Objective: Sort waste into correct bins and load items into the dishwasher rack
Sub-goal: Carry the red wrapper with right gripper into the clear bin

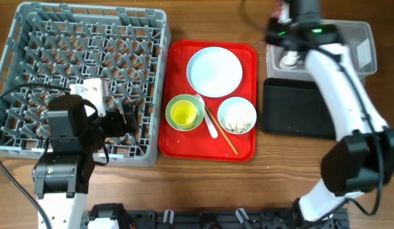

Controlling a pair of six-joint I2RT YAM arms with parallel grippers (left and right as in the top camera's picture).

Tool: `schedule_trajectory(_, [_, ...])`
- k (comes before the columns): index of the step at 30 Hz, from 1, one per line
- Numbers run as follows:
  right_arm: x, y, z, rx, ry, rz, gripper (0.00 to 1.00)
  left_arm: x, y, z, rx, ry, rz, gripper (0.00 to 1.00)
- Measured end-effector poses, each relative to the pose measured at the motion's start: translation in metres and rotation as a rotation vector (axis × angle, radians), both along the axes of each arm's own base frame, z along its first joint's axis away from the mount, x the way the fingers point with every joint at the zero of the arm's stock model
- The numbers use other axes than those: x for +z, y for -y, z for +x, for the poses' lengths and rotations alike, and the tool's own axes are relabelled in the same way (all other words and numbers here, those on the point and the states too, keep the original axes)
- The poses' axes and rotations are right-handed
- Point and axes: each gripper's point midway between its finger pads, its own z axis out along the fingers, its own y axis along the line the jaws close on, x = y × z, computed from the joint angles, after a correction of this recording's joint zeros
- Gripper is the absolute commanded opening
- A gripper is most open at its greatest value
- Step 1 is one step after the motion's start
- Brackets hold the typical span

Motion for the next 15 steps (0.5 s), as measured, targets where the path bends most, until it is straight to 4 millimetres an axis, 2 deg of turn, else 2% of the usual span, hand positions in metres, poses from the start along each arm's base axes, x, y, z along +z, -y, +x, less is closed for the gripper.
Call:
schedule_trajectory(1, [0.001, 0.018, 0.001, -0.061, 0.001, 0.007, 0.22, 0.0, 0.0, 0.0, 0.0, 0.0, 0.0, 1.0])
schedule_trajectory(2, [-0.002, 0.032, 0.001, -0.111, -0.005, 0.016, 0.38, 0.0, 0.0, 0.0, 0.0, 0.0, 0.0, 1.0])
schedule_trajectory(5, [-0.006, 0.057, 0.002, -0.206, -0.009, 0.041, 0.92, 0.0, 0.0, 0.0, 0.0, 0.0, 0.0, 1.0])
schedule_trajectory(6, [-0.006, 0.062, 0.003, -0.223, -0.003, 0.047, 1.0, 0.0, 0.0, 0.0, 0.0, 0.0, 0.0, 1.0])
schedule_trajectory(10, [0.0, 0.072, 0.011, -0.252, 0.038, 0.062, 1.0, 0.0, 0.0, 0.0, 0.0, 0.0, 0.0, 1.0])
schedule_trajectory(15, [-0.004, 0.06, 0.008, -0.169, 0.012, 0.079, 1.0, 0.0, 0.0, 0.0, 0.0, 0.0, 0.0, 1.0])
